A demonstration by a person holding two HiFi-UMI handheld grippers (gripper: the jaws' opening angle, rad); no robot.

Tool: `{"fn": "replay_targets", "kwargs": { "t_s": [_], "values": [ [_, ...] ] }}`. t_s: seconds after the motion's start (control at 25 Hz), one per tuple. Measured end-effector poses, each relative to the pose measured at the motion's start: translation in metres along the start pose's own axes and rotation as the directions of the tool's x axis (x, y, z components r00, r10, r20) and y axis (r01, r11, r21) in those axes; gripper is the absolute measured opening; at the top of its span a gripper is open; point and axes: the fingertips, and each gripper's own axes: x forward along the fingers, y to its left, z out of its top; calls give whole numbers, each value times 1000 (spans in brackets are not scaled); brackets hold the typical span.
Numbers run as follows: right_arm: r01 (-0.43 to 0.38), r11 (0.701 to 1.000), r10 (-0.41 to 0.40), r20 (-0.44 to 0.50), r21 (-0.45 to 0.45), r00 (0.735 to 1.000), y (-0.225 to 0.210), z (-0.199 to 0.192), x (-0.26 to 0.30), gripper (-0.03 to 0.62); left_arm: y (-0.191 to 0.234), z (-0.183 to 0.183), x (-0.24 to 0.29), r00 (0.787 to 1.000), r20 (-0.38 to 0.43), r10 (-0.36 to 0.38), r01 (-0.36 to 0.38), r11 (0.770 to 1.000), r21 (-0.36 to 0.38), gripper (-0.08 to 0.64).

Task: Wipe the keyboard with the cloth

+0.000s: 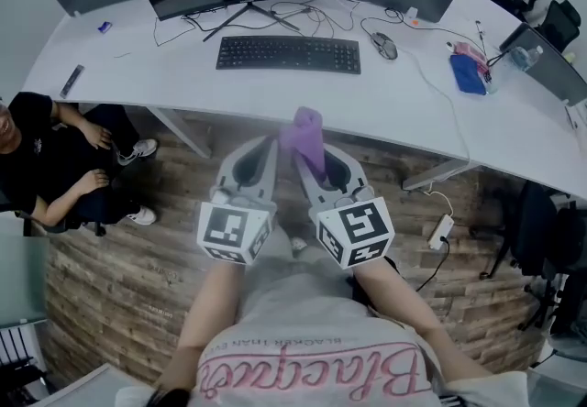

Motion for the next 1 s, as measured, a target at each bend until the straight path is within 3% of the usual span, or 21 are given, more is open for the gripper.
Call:
{"fn": "replay_targets", "kwargs": {
  "t_s": [0.44, 1.0],
  "values": [
    [-2, 1000, 2, 14, -23, 1000, -27, 19, 60, 89, 43, 5, 56, 1000, 11, -2, 2, 1000, 18, 8],
    [5, 999, -6, -30, -39, 1000, -60, 39, 181, 89, 148, 7, 133, 1000, -12, 1, -1, 1000, 8, 8]
  ]
}}
